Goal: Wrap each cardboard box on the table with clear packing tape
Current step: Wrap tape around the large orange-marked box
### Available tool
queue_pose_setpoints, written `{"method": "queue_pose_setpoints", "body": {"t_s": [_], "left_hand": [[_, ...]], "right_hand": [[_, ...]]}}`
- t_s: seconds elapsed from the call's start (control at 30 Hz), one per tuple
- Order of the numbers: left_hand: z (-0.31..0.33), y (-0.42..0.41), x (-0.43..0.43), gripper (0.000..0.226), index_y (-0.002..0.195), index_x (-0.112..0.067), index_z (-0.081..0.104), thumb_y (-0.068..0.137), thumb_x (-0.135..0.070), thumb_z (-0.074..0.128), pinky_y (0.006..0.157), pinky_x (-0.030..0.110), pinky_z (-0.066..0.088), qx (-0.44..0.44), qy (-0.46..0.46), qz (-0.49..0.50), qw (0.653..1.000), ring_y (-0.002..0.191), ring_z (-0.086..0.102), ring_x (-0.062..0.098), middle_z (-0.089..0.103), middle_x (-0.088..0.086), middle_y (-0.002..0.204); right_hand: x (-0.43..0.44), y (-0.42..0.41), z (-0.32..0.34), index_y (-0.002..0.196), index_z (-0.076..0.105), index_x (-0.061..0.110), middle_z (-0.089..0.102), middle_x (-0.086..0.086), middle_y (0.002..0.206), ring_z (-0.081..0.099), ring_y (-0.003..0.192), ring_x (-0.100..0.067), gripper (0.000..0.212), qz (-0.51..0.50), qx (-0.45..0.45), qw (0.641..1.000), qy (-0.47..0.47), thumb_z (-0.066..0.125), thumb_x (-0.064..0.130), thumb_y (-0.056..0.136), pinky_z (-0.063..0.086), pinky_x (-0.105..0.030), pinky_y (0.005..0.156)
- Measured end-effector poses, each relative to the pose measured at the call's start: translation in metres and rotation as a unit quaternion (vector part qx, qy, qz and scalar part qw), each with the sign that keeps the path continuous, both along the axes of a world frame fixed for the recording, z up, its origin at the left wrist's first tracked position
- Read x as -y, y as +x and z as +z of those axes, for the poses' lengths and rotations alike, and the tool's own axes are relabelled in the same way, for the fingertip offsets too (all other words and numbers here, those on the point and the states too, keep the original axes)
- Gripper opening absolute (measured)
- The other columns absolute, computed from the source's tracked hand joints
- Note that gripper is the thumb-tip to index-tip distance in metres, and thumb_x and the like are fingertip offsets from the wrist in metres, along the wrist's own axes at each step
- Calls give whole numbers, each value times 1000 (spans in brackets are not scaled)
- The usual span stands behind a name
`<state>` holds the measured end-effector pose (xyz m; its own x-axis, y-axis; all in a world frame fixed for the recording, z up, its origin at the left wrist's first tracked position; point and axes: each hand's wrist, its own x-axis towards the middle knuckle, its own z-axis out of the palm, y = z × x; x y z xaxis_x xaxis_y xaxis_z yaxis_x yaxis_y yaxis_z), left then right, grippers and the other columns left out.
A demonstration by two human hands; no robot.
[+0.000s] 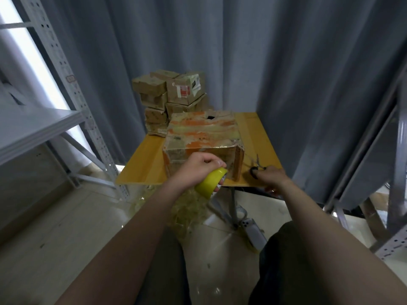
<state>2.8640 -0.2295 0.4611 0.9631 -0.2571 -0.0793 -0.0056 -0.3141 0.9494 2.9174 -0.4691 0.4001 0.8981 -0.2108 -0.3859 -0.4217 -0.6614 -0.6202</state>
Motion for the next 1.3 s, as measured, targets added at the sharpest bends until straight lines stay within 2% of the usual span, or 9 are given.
{"method": "queue_pose_setpoints", "body": {"t_s": [0.2,0.33,0.43,0.53,0.67,0.87,1.13,1.2,1.3], "left_hand": [[7,2,-5,22,108,7,70,104,-10,57,55,40,62,-6,-43,16,999,63,72,27,70,24,82],[9,1,-28,20,102,-2,75,103,-14,59,57,37,62,21,-42,47,998,63,72,22,74,9,75],[6,-1,-58,19,96,-11,78,101,-19,61,59,31,59,31,-23,101,994,59,69,13,74,1,71],[4,-1,-85,20,101,-5,76,100,-20,63,51,29,56,-26,-81,151,985,49,62,23,67,18,67],[1,-2,-107,21,103,0,73,99,-18,65,54,31,56,-66,-111,207,970,47,61,26,65,20,66],[-7,8,-129,20,101,-2,74,98,-20,66,55,29,56,-78,-146,230,959,50,61,26,66,19,67],[-10,13,-131,24,101,-6,74,102,-24,60,60,34,57,-76,-202,211,953,53,63,28,68,18,69],[-8,9,-128,29,107,-4,73,105,-26,53,63,36,58,-63,-222,193,954,56,65,30,69,18,72],[-4,1,-119,30,119,0,64,107,-21,47,67,44,57,-35,-261,146,954,60,65,34,68,24,80]], "right_hand": [[-1,10,-3,92,59,5,66,-18,92,70,77,-39,40,-13,50,998,37,58,43,104,58,-40,55],[-3,18,21,97,74,11,71,-11,103,66,97,-30,36,-76,327,942,-14,50,37,104,50,-37,78],[-48,7,59,119,74,19,70,1,120,60,116,-16,34,82,467,879,40,46,33,109,46,-36,97],[-105,11,67,135,67,25,62,5,143,46,138,-17,41,300,429,850,-53,39,43,110,34,-43,117],[-157,34,62,151,48,40,39,12,163,23,154,-22,56,406,303,851,-139,24,64,106,21,-54,124],[-166,44,47,156,34,48,37,16,163,33,150,-26,61,391,361,788,-310,45,66,99,33,-49,117],[-181,51,35,159,27,42,37,10,164,36,146,-32,90,349,376,778,-362,75,56,85,33,-52,115],[-180,52,40,158,32,42,42,11,161,33,146,-31,76,351,384,798,-303,65,59,91,33,-52,116],[-172,46,56,142,58,40,59,10,144,37,139,-24,51,311,369,876,25,52,64,98,36,-53,116]]}}
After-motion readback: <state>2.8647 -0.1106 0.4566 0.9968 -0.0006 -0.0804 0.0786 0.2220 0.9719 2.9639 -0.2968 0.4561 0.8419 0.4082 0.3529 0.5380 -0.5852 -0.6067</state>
